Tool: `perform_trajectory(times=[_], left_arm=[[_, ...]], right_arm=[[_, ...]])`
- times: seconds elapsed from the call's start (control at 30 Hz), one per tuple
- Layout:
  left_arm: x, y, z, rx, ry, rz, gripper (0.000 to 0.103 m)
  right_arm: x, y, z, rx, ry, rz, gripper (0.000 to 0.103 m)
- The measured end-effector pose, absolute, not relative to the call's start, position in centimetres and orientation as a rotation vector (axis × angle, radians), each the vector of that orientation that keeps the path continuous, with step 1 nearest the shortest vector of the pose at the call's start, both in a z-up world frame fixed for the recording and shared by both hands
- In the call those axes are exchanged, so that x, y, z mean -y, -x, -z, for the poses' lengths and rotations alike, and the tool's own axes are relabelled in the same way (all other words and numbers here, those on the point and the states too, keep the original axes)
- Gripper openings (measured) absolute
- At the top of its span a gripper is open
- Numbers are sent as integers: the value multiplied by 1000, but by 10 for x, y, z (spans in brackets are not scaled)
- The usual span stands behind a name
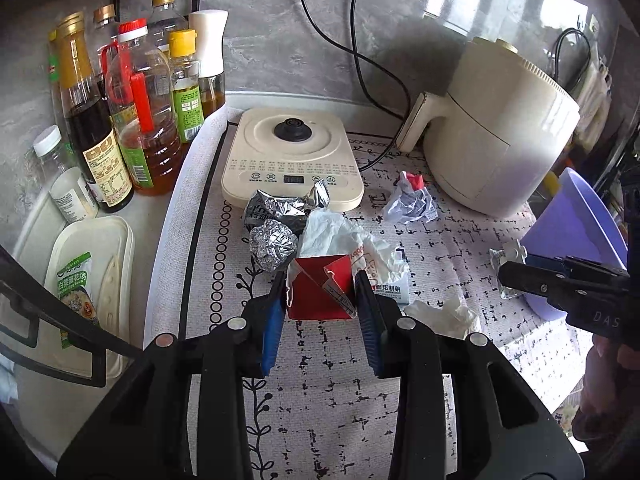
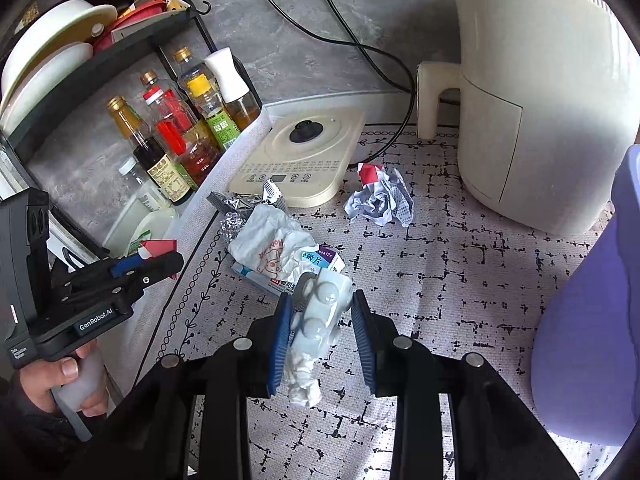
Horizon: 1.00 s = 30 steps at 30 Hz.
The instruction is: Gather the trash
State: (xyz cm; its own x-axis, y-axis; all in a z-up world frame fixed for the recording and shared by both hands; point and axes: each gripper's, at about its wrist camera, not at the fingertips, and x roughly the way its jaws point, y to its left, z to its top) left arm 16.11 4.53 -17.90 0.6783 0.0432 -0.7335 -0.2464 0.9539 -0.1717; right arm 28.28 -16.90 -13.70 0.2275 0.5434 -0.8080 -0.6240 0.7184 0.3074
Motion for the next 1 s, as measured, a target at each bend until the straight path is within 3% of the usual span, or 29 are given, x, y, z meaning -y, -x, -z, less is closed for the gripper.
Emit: perform_trajectory(times=[0.67,0.87,1.0], left_arm=[[43,-155,114,-683,245,-166,34],[74,-166,104,-664,229,-133,34],[85,-168,103,-656,241,-135,34]], right_arm=[[274,-302,51,-880,-10,-845,32],[313,-316,43,-862,-40,-807,21],[332,-319,34,-843,-50,-810,25]])
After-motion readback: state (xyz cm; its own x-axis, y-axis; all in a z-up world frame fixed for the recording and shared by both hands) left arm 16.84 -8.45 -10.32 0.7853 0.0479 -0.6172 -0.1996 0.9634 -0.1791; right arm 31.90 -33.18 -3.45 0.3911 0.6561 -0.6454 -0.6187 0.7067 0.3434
